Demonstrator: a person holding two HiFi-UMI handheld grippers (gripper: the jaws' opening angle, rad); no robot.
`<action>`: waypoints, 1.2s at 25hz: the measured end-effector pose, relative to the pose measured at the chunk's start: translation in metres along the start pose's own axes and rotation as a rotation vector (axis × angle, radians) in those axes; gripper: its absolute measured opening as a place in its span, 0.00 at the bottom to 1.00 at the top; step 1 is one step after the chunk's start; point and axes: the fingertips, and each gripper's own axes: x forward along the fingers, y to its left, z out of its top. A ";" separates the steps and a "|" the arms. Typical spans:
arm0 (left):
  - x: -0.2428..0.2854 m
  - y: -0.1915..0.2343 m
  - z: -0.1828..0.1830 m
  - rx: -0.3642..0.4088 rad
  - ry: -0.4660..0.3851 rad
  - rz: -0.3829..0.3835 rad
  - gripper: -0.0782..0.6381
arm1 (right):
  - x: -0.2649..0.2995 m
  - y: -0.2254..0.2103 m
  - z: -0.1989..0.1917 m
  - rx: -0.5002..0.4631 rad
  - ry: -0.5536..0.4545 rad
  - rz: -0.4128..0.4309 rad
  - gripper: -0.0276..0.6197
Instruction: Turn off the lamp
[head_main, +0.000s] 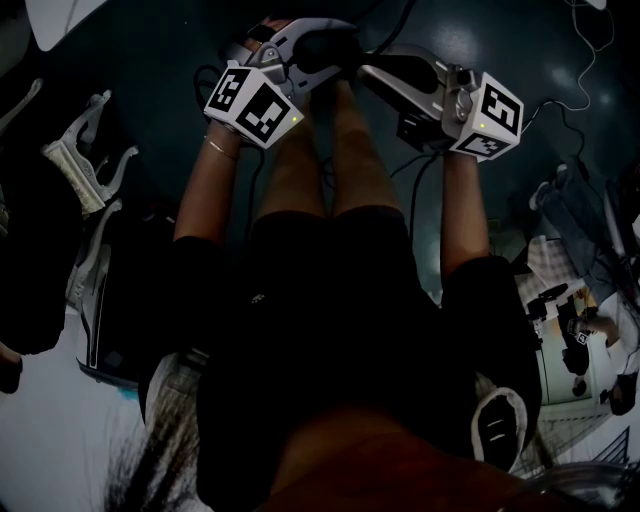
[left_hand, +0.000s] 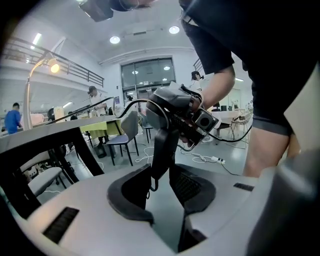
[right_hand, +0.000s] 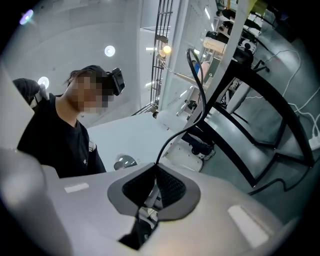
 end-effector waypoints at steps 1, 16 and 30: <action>-0.002 0.000 0.000 -0.010 -0.004 0.006 0.26 | 0.001 0.000 0.001 -0.009 0.000 -0.006 0.06; -0.017 0.006 0.003 -0.303 -0.054 0.041 0.23 | -0.007 -0.012 0.034 -0.225 -0.142 -0.181 0.06; -0.018 0.008 0.010 -0.535 -0.078 0.011 0.22 | -0.014 -0.012 0.048 -0.437 -0.166 -0.331 0.15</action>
